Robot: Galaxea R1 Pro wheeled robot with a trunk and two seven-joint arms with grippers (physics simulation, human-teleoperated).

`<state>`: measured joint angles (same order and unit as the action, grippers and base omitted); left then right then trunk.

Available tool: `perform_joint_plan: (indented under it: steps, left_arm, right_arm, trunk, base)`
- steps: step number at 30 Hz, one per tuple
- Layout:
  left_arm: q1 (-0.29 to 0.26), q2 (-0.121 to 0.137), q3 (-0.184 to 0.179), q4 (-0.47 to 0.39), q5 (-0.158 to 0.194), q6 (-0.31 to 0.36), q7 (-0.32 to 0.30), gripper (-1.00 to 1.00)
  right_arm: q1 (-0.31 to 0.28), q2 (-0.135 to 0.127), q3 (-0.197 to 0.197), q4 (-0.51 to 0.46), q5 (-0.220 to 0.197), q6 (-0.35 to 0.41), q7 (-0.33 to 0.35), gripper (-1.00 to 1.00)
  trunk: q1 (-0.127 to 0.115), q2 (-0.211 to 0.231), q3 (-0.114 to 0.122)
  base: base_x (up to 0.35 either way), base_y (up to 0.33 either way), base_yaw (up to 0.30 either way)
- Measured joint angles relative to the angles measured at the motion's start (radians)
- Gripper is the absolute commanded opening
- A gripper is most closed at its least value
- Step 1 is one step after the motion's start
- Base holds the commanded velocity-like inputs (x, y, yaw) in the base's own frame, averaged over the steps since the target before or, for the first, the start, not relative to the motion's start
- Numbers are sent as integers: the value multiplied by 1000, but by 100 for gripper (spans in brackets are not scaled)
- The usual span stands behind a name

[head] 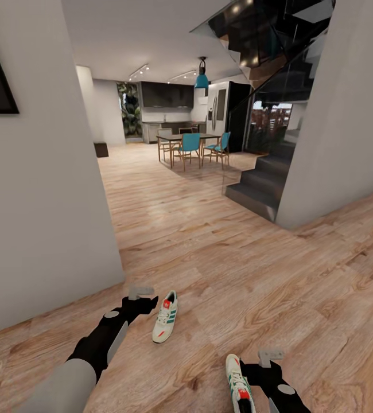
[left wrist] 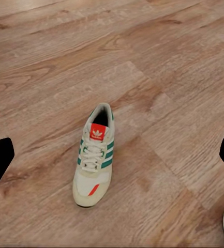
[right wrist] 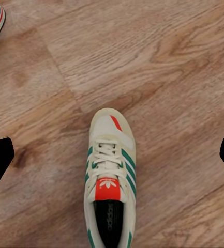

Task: Pick up the two gym shoes and the two sandals from the corridor floor and place them onto the hallstand (shoe rack) in the corridor, making sure they are on the rack and not on the floor. Arrange them so the two gym shoes are next to each other and the two sandals are next to each other.

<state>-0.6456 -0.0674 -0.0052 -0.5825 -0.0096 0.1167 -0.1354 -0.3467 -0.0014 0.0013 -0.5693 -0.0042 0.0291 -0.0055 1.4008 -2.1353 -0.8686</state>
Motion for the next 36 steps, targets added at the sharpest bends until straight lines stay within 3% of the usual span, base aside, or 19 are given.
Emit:
perform_joint_plan:
  steps: [11,13,19,23,36]
  left_arm:
    - [1,0,-1,-2,0,-10,-1,100]
    - [1,1,-1,-2,-1,-31,-1,100]
    - [6,3,0,-5,0,-189,-4,100]
    - [8,3,0,-4,0,-224,-3,100]
    - [8,3,1,-4,0,-205,-2,100]
  right_arm:
    - [0,0,0,0,0,0,0,100]
    - [0,0,0,0,0,0,0,100]
    - [0,0,0,0,0,0,0,100]
    - [0,0,0,0,0,0,0,100]
    - [0,0,0,0,0,0,0,100]
  trunk:
    - [42,-77,-52]
    - [50,-91,-62]
    - [73,-133,-90]
    - [88,-161,-109]
    - [138,-252,-171]
  base:
    - [0,0,0]
    - [0,0,0]
    - [0,0,0]
    - [0,0,33]
    - [0,0,119]
